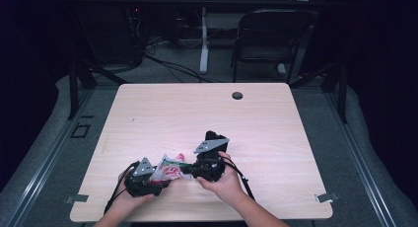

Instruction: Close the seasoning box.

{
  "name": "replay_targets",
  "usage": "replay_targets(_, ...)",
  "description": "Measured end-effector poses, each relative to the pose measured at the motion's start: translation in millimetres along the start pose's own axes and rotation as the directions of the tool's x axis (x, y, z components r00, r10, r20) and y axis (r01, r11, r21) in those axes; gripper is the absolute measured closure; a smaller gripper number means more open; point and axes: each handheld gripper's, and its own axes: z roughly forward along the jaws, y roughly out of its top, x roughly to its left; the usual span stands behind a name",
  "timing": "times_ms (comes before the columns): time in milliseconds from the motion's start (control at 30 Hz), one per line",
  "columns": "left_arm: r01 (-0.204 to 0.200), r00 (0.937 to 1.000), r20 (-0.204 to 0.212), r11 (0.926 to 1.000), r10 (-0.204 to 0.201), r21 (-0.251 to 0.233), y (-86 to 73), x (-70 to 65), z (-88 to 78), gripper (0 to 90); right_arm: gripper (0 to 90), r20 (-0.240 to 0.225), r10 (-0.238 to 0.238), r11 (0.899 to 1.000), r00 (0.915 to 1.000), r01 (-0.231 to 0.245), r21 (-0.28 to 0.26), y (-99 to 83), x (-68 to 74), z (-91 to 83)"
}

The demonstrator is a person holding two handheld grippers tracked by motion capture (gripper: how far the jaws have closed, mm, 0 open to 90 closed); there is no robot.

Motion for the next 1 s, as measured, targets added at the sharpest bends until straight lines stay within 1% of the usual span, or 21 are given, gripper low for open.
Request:
replay_targets(33, 0.005, 1.0000, -0.002, 1.0000, -0.005, -0.006, -0.6, -0.6, 0.9, 31.0, 90.0, 0.000, 0.000, 1.000, 1.0000, 0.000, 0.000, 0.1, 0.0, 0.0)
replay_targets(167, -0.005, 1.0000, -0.008, 1.0000, 0.005, -0.004, -1.3, -1.0, 2.0, 31.5, 90.0, 0.000, 0.006, 1.000, 1.0000, -0.006, -0.002, 0.0, 0.1, 0.1)
replay_targets(200, -0.012, 0.9999, -0.006, 0.9999, 0.012, 0.004, -1.4, -0.4, 2.0, 31.5, 90.0, 0.001, 0.009, 1.000, 1.0000, -0.009, -0.006, -0.2, 0.4, 0.3)
replay_targets(267, -0.008, 1.0000, -0.005, 0.9999, 0.008, -0.008, -2.5, -0.4, 3.1, 31.5, 90.0, 0.001, 0.009, 1.000, 1.0000, -0.009, -0.006, -0.1, 0.4, 0.3)
replay_targets(500, -0.006, 1.0000, -0.002, 0.9999, 0.006, -0.012, -3.0, 0.6, 2.9, 32.8, 90.0, -0.004, 0.007, 1.000, 1.0000, -0.007, -0.002, 0.0, -0.1, 0.0)
replay_targets(733, -0.003, 1.0000, -0.005, 0.9998, 0.003, -0.019, -3.5, 1.5, 2.3, 37.8, 90.0, -0.006, 0.008, 1.000, 0.9999, -0.009, -0.004, 0.2, -0.1, -0.4)
replay_targets(833, -0.009, 1.0000, -0.001, 0.9996, 0.009, -0.026, -3.9, 1.1, 2.1, 42.2, 90.0, -0.008, 0.009, 1.000, 0.9999, -0.009, -0.004, 0.1, -0.1, -0.5)
replay_targets(967, -0.013, 0.9999, -0.003, 0.9996, 0.013, -0.024, -3.9, 0.9, 1.6, 45.2, 90.0, -0.009, 0.010, 1.000, 0.9999, -0.010, -0.005, 0.2, 0.1, -0.3)
replay_targets(1000, -0.026, 0.9996, -0.007, 0.9993, 0.026, -0.025, -3.8, 0.2, 1.1, 47.3, 90.0, -0.010, 0.010, 1.000, 0.9999, -0.010, -0.005, 0.2, 0.1, -0.2)
